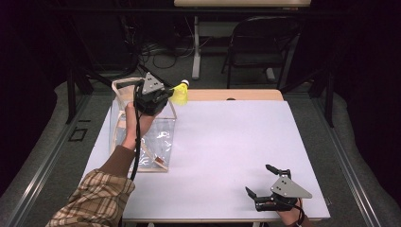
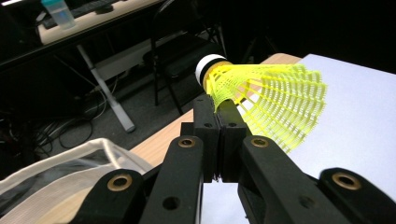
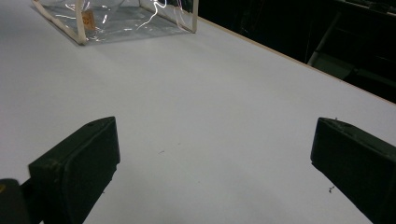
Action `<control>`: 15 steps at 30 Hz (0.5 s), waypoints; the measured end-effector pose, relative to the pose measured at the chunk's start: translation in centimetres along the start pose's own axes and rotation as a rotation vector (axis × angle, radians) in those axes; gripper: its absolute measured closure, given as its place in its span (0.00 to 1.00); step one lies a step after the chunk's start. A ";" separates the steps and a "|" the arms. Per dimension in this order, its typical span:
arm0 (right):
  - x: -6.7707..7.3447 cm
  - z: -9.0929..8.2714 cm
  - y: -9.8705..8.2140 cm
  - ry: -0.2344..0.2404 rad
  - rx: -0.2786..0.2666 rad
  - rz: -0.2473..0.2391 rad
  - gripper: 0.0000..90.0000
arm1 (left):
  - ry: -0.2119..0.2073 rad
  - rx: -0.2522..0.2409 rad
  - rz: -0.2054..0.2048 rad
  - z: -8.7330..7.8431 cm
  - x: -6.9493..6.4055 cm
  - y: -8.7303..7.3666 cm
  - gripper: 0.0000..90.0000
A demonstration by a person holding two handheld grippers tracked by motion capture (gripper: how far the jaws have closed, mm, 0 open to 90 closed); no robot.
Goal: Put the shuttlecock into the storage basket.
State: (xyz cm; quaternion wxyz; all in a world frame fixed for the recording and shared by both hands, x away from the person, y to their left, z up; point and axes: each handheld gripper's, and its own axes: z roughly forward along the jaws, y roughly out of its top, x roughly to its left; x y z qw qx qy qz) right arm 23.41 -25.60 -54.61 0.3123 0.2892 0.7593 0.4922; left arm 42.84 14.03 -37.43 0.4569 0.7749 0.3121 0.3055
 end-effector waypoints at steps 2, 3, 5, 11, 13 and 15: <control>0.0 0.0 0.0 0.000 0.000 0.000 0.01 | 0.007 -0.005 -0.001 -0.2 0.2 0.2 0.99; 0.0 0.0 0.0 -0.001 0.001 0.001 0.01 | 0.009 -0.007 -0.001 -0.3 0.4 0.2 0.99; 0.0 0.1 -0.1 -0.003 -0.002 0.007 0.01 | 0.013 -0.008 -0.007 -0.3 0.6 0.2 0.99; 0.0 0.0 0.0 -0.002 0.000 0.002 0.01 | 0.024 -0.022 -0.018 -0.6 1.0 0.2 0.99; 0.0 0.1 0.0 -0.002 0.002 0.004 0.01 | 0.026 -0.025 -0.020 -0.8 1.2 0.2 0.99; 0.0 0.2 -0.1 0.000 0.005 0.004 0.01 | 0.031 -0.032 -0.025 -0.9 1.4 0.2 0.99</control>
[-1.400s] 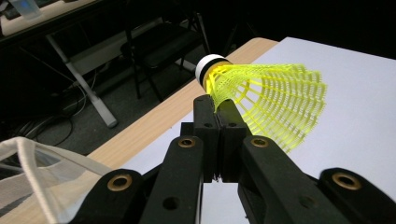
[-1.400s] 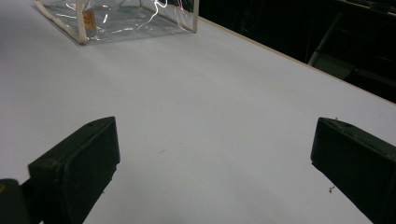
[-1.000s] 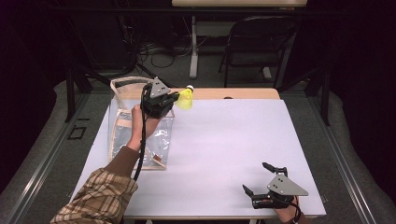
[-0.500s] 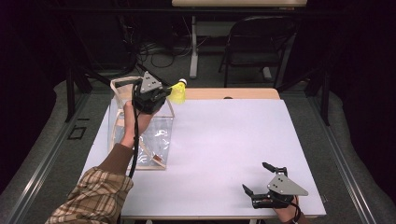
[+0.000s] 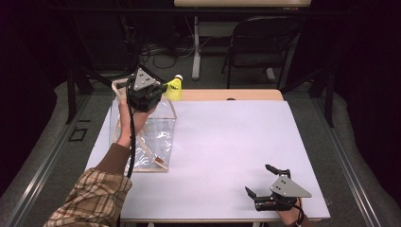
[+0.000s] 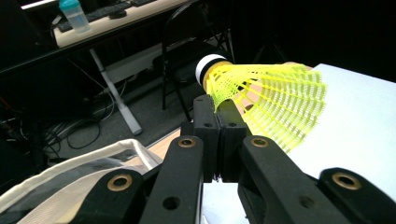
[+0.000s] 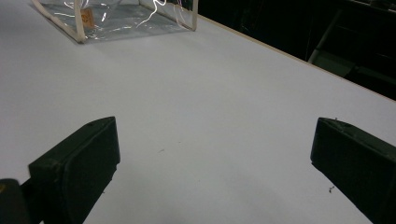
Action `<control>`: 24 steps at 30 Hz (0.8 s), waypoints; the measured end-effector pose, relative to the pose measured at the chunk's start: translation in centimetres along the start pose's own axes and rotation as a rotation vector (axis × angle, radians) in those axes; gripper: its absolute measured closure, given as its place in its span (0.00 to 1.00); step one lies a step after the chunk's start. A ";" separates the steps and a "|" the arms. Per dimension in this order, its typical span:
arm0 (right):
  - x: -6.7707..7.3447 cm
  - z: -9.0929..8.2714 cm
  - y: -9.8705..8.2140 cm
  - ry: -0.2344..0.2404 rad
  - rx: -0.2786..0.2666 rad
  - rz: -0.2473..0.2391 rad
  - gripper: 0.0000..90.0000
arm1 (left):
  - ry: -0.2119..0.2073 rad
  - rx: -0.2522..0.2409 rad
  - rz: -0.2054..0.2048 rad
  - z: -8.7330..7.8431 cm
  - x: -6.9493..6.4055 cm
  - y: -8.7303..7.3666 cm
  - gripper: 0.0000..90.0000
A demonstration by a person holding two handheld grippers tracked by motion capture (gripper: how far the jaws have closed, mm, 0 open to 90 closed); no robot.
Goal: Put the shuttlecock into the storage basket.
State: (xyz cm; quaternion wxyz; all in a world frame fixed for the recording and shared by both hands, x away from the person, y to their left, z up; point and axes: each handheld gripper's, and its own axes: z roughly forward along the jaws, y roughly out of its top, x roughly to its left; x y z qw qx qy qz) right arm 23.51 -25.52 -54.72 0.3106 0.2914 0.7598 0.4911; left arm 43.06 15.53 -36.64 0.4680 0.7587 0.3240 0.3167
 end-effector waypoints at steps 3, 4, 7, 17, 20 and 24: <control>0.0 0.0 0.0 0.000 -0.001 -0.002 0.01 | 0.006 -0.005 -0.008 -0.3 0.4 0.1 0.99; 0.1 0.0 0.0 0.000 0.000 0.005 0.01 | 0.008 -0.009 -0.008 -0.4 0.5 0.2 0.99; 0.0 0.0 0.0 0.000 -0.001 0.002 0.01 | 0.014 -0.010 -0.005 -0.8 0.7 0.3 0.99; 0.1 -0.1 0.0 -0.002 -0.002 -0.002 0.01 | 0.040 -0.039 -0.021 -1.9 1.7 0.6 0.99; 0.1 0.0 0.0 -0.002 0.002 0.006 0.01 | 0.048 -0.048 -0.031 -2.2 2.1 0.6 0.99; 0.1 0.0 0.0 -0.002 0.002 0.002 0.01 | 0.058 -0.055 -0.038 -2.7 2.5 0.5 0.99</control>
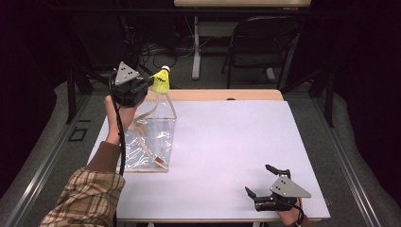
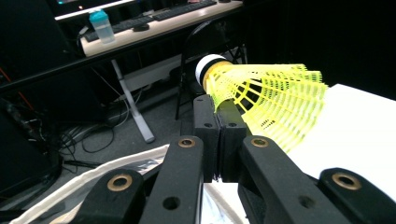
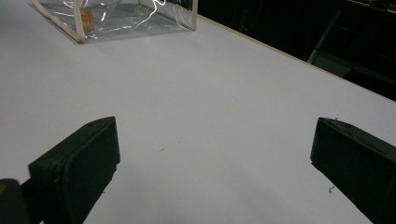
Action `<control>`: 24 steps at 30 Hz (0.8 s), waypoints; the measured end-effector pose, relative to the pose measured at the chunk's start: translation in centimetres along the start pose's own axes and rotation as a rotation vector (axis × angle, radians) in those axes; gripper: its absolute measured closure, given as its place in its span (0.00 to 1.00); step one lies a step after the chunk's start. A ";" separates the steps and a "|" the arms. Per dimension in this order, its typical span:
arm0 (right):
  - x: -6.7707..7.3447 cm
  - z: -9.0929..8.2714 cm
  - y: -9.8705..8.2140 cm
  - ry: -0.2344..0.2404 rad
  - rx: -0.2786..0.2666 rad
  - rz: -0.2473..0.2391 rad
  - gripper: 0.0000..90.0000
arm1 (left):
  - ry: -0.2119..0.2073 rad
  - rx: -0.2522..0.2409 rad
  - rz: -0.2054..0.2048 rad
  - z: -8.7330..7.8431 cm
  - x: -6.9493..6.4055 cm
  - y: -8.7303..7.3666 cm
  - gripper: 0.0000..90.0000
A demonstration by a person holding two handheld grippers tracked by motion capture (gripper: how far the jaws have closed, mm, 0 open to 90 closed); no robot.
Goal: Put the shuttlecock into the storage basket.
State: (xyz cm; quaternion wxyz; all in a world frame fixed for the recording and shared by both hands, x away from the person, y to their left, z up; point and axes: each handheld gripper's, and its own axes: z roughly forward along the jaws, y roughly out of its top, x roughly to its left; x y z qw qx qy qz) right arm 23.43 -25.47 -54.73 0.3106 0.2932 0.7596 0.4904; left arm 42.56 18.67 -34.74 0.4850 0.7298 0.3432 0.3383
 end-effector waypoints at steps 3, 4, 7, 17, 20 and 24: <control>0.0 0.0 0.0 0.000 0.000 -0.001 0.01 | 0.011 -0.011 -0.007 -0.3 0.4 0.0 0.99; 0.0 0.0 0.0 -0.001 -0.001 -0.003 0.01 | 0.014 -0.011 -0.012 -0.4 0.5 -0.1 0.99; 0.0 0.0 0.0 -0.001 -0.001 -0.002 0.01 | 0.024 -0.012 -0.013 -0.6 0.8 -0.1 0.99; 0.0 0.0 0.0 0.002 0.001 -0.007 0.01 | 0.054 -0.025 -0.038 -1.8 2.1 -0.4 0.99; 0.0 0.0 0.0 0.001 0.001 -0.006 0.01 | 0.063 -0.024 -0.040 -2.1 2.4 -0.5 0.99; 0.0 0.0 0.0 0.001 0.001 -0.007 0.01 | 0.071 -0.025 -0.047 -2.3 2.8 -0.6 0.99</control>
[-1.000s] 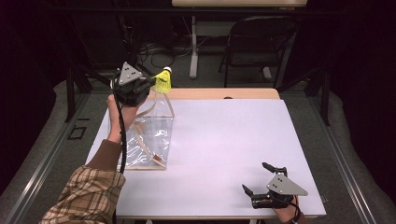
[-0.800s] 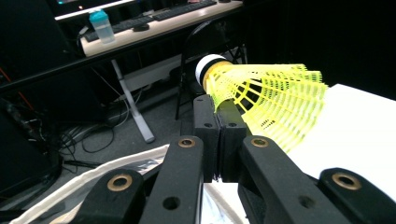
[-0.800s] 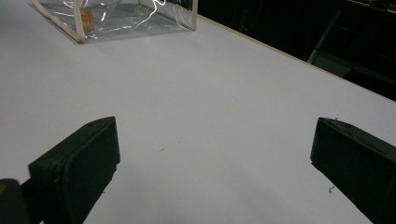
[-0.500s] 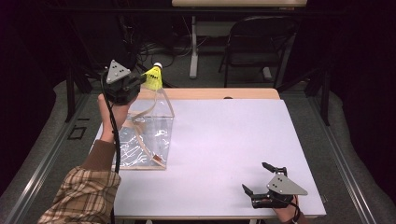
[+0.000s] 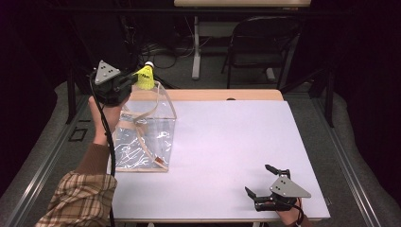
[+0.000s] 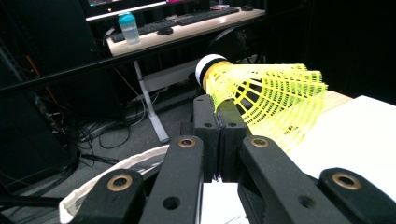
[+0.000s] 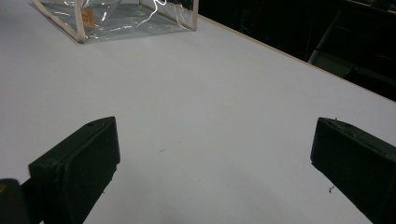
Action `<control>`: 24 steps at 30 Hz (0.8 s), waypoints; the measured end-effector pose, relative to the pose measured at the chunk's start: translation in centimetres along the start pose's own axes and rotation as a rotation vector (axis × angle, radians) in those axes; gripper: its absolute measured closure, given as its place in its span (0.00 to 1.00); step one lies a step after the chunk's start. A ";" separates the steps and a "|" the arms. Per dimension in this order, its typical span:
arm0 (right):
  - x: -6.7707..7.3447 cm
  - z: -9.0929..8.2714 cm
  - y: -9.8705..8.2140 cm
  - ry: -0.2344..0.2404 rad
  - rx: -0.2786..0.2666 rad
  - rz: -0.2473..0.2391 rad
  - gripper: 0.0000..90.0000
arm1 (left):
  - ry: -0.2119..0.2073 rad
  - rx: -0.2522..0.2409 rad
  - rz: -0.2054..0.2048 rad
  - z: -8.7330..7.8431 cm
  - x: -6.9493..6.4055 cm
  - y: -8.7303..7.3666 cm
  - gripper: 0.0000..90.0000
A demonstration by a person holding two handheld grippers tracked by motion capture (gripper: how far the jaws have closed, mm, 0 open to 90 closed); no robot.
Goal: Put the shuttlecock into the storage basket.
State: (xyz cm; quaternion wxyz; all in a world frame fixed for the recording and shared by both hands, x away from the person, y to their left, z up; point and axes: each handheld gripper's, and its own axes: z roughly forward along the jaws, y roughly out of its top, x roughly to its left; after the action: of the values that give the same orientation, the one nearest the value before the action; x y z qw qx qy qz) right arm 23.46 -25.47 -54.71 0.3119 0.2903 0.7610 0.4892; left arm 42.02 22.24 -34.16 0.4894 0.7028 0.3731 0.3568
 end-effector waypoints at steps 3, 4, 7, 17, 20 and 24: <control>0.0 0.0 0.0 0.000 -0.001 0.001 0.01 | 0.006 0.002 -0.002 -0.1 0.2 -0.2 0.99; 0.0 0.0 0.0 0.000 -0.001 0.001 0.01 | 0.008 0.003 -0.004 -0.2 0.2 -0.2 0.99; 0.0 0.0 0.0 0.000 -0.001 0.001 0.01 | 0.015 0.007 -0.009 -0.3 0.5 -0.5 0.99; 0.0 0.0 0.0 0.000 0.000 0.001 0.01 | 0.029 0.034 -0.021 -0.4 1.1 -1.5 0.99; 0.0 0.0 0.0 0.000 -0.001 0.003 0.01 | 0.030 0.036 -0.024 -0.2 1.1 -1.7 0.99; -0.1 0.0 0.0 0.002 0.000 0.004 0.01 | 0.029 0.043 -0.023 0.0 1.0 -1.8 0.99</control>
State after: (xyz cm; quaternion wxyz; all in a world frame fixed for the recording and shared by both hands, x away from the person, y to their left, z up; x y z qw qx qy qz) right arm 23.50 -25.52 -54.74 0.3102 0.2911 0.7608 0.4900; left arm 42.18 23.60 -35.74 0.4728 0.7036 0.3960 0.3530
